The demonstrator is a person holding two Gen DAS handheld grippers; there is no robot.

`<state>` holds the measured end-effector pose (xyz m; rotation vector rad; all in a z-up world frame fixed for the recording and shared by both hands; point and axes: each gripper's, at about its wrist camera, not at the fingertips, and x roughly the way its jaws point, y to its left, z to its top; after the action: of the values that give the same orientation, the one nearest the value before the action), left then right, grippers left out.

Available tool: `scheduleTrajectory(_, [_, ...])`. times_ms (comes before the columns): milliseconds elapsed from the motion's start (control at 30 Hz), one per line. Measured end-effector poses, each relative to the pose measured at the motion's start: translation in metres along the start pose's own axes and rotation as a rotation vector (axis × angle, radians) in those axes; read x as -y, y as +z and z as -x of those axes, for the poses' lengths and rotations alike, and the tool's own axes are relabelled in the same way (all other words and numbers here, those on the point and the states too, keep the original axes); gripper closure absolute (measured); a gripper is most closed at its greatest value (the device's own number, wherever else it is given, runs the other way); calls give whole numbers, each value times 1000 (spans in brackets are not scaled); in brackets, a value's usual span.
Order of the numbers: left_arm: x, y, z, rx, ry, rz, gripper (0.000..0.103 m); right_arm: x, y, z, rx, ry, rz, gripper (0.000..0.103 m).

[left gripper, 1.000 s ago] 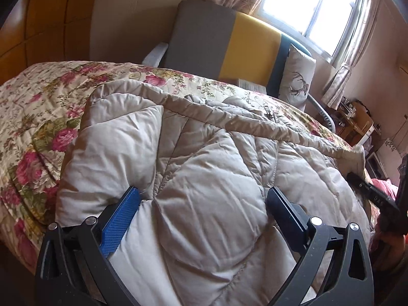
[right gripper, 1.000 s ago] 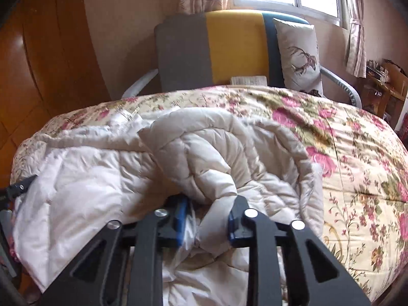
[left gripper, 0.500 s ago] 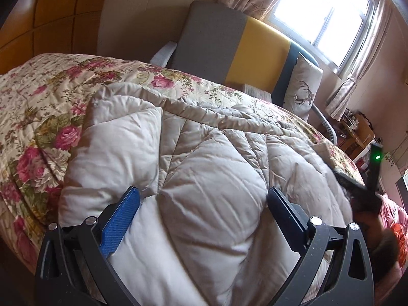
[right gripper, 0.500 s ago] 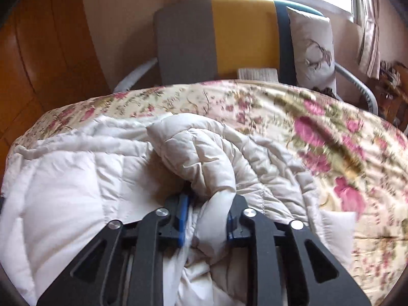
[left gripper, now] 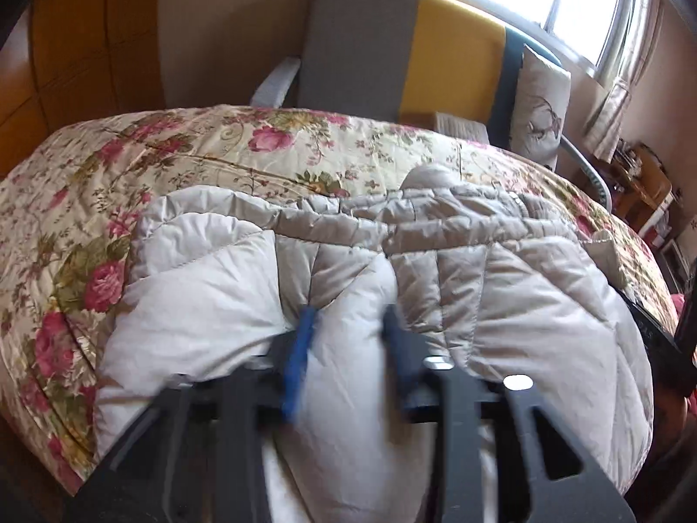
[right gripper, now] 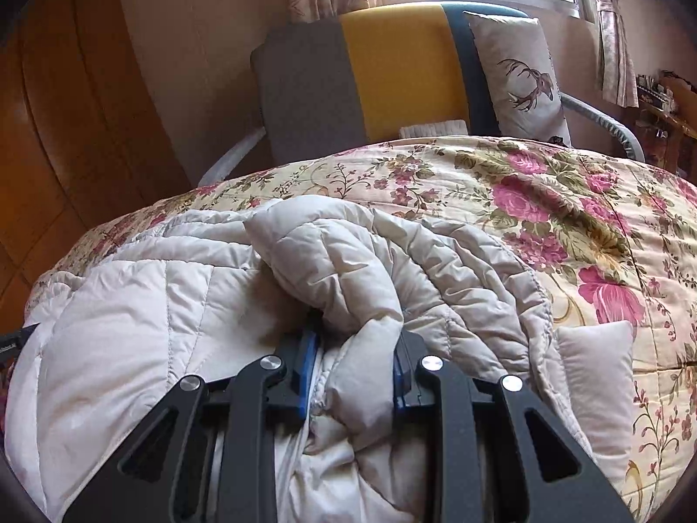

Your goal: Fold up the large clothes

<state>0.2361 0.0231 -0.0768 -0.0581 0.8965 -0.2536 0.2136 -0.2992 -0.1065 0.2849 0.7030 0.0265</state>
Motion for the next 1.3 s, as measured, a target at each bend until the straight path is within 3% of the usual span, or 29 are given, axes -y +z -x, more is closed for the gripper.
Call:
scheduleTrajectory(67, [5,2,18,33,7,-14,101,-2,3,11,8,-2,2,86])
scheduleTrajectory(233, [25,32,67,179,41,-120,103,-22,32,49,42,14,94,88])
scheduleTrajectory(367, [36,50,49,211,90,-198,103,-24,57,38,26,-13,130,88])
scheduleTrajectory(433, [37,53,19,183,133,-243,103,-16,60,18,2,-19,114,88])
scheduleTrajectory(500, [30,50,-18,103,142,-243,103,-3,54,-9,-55,-27,74,81])
scheduleTrajectory(567, [15,40,-50,35,139,-201,103,11,39,-34,-96,-37,21,55])
scheduleTrajectory(733, [1,27,-72,34,100,-152,103,23,35,-55,-100,-32,-23,32])
scheduleTrajectory(833, [0,21,-73,25,79,-153,103,29,33,-55,-112,-33,-37,30])
scheduleTrajectory(1000, [-6,-4,-57,12,8,-126,103,23,8,-26,-114,-107,21,30])
scheduleTrajectory(1167, [5,-35,-35,77,68,-193,103,15,-21,6,-68,-179,71,29])
scheduleTrajectory(1300, [9,-15,-35,4,98,-163,103,13,-12,-8,-94,-214,77,23])
